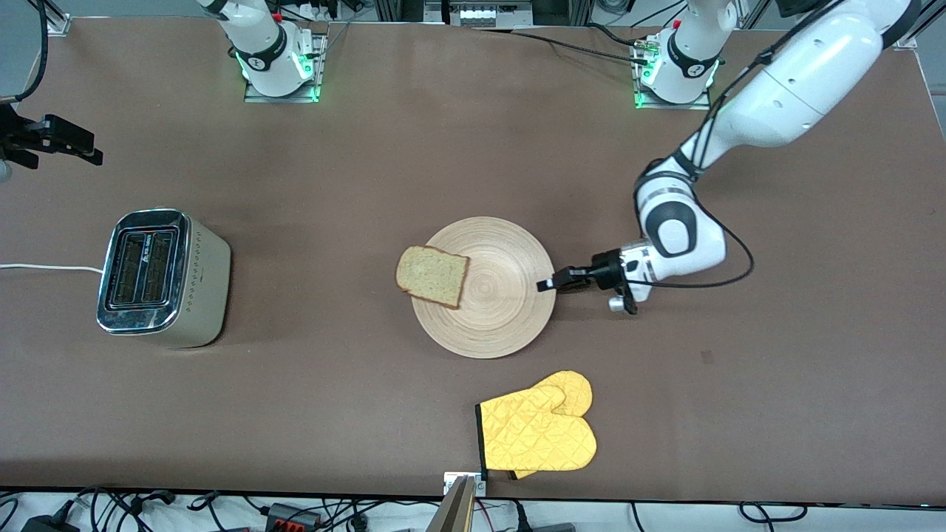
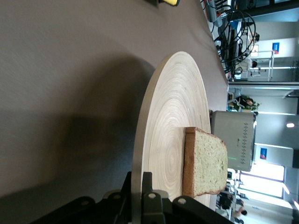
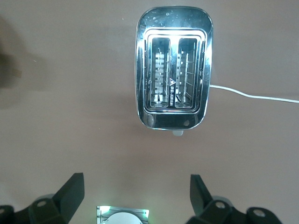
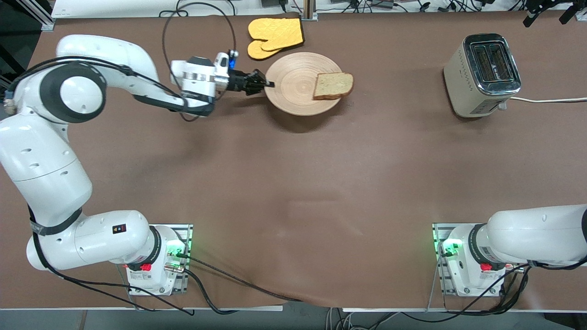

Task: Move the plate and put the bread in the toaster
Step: 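Slide the wooden plate with the left gripper toward the table middle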

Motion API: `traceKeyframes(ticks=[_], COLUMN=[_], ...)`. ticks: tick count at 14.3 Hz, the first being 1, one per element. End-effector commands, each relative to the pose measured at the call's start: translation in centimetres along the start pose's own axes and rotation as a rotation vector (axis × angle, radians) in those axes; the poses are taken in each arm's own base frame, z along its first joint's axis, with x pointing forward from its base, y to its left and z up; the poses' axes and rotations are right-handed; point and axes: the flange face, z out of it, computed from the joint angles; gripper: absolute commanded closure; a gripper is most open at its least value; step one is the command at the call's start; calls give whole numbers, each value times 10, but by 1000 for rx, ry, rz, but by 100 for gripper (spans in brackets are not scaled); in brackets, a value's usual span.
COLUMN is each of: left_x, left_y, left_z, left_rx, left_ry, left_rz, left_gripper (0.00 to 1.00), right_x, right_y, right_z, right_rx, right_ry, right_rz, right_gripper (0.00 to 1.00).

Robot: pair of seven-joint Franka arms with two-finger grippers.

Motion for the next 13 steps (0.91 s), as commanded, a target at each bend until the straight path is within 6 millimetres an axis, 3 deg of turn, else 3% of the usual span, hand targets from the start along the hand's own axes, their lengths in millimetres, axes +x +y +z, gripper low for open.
traceKeyframes(ticks=[1,9,10,12,13], left_x=[-32,-53,-53,-51,-48], left_y=[27,17,17,17,16], left_z=[37,60,60,58,55], left_rx=[-41,22,31,30,33], left_ry=[44,68,71,75,83], left_rz=[-10,54,55,54,52], left_gripper=[99,95,87,19,0], right_x=[0,0,0,0,0], right_y=[3,3,3,3,3], right_z=[-4,-4,-4,-4,-4], right_rx=[1,1,1,1,1], right_ry=[2,2,2,2,2], right_rz=[-15,-15,-15,-15,-15], right_gripper=[0,0,0,0,0])
